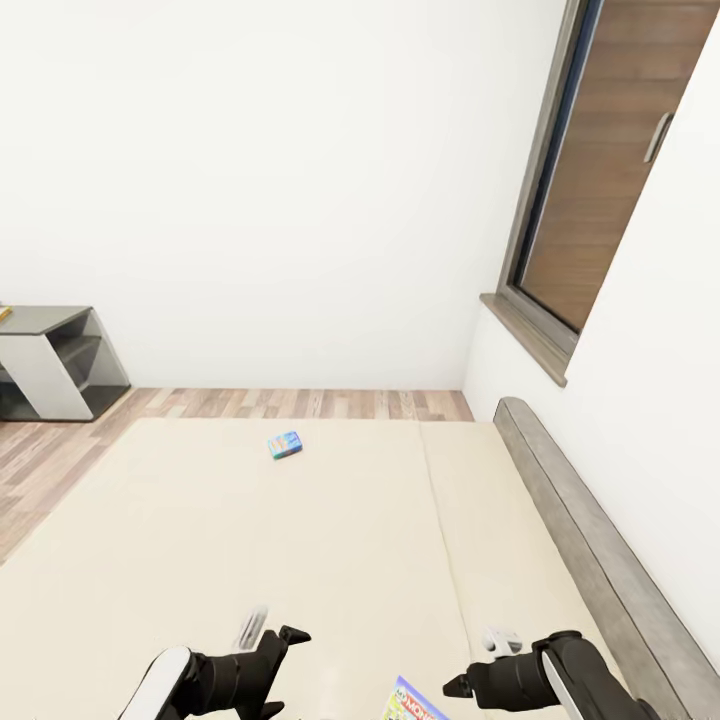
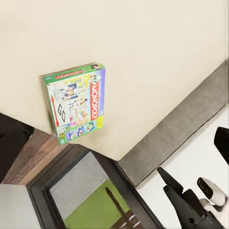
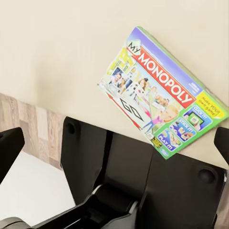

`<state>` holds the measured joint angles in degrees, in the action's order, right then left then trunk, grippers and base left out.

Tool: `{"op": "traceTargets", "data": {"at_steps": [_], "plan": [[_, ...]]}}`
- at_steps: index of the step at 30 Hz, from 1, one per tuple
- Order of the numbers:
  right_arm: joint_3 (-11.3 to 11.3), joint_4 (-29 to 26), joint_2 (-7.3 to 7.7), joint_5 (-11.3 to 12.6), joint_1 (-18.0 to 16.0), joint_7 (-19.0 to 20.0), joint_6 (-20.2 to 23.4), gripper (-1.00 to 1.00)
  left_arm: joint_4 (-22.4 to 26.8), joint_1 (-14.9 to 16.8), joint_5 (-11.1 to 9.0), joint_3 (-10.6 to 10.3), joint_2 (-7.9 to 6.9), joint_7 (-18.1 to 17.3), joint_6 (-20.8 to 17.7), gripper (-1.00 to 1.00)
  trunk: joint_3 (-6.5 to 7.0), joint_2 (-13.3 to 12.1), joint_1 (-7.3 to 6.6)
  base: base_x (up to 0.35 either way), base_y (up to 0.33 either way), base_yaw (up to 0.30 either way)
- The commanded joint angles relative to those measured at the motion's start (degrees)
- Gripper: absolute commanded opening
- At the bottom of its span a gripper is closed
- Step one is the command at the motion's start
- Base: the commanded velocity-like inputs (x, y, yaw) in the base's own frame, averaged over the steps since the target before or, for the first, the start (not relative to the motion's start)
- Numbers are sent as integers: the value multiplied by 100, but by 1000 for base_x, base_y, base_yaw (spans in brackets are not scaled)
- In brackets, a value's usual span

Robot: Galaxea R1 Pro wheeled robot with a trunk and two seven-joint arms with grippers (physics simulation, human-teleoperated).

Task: Put all the toys in the child's room - the three board games (two on the bed and one on the table), the two jigsaw puzzles on the table, and the tennis ball on the table - inside the toy box on the table in the child's room.

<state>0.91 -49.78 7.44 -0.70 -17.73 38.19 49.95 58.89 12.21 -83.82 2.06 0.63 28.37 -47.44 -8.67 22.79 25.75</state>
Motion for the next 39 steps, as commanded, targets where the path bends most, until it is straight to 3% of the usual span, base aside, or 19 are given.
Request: {"op": "traceTargets", "data": {"at_steps": [1, 3, 4, 7, 8, 9, 10, 14, 15, 19, 22, 39], "plan": [[9, -5, 4, -7, -4, 18, 24, 100, 3, 4, -56, 18, 6, 52, -20, 100, -22, 13, 3, 0, 0, 0], [5, 25, 9, -8, -20, 10, 24, 100, -160, 5, 41, -93, -71, -383, -18, 100, -41, 13, 3, 0, 0, 0], [5, 25, 9, -8, -20, 10, 24, 100, -160, 5, 41, -93, -71, -383, -18, 100, -50, 13, 3, 0, 0, 0], [-1, 49, 28, -8, -60, -43, 24, 100, -452, 3, 353, -357, -208, -1045, -11, 100, -78, 13, 3, 0, 0, 0], [-1, 49, 28, -8, -60, -43, 24, 100, -452, 3, 353, -357, -208, -1045, -11, 100, -87, 13, 3, 0, 0, 0], [-3, 54, 50, -7, -82, -95, 24, 100, -544, 3, 491, -442, -245, -1282, -6, 100, -97, 13, 3, 0, 0, 0], [-3, 61, 87, -4, -113, -237, 24, 100, -701, 5, 769, -573, -300, -1785, 6, 100, -106, 13, 3, 0, 0, 0], [0, 69, 121, 4, -147, -571, 24, 100, -887, 4, 1296, -714, -357, -2636, 25, 100, -143, 13, 3, 0, 0, 0], [0, 69, 121, 4, -147, -571, 24, 100, -887, 4, 1296, -714, -357, -2636, 25, 100, -153, 13, 3, 0, 0, 0], [0, 39, 135, 11, -168, -762, 28, 100, -954, 3, 1613, -771, -382, -3014, 35, 100, -190, 13, 3, 0, 0, 0], [-1, -24, 138, 13, -175, -811, 30, 100, -966, 4, 1692, -783, -389, -3108, 36, 100, -218, 13, 3, 0, 0, 0], [-3, -192, 151, 17, -217, -896, 32, 100, -696, 3, 1824, -768, -417, -3265, 33, 100, -377, 13, 3, 0, 0, 0]]}}
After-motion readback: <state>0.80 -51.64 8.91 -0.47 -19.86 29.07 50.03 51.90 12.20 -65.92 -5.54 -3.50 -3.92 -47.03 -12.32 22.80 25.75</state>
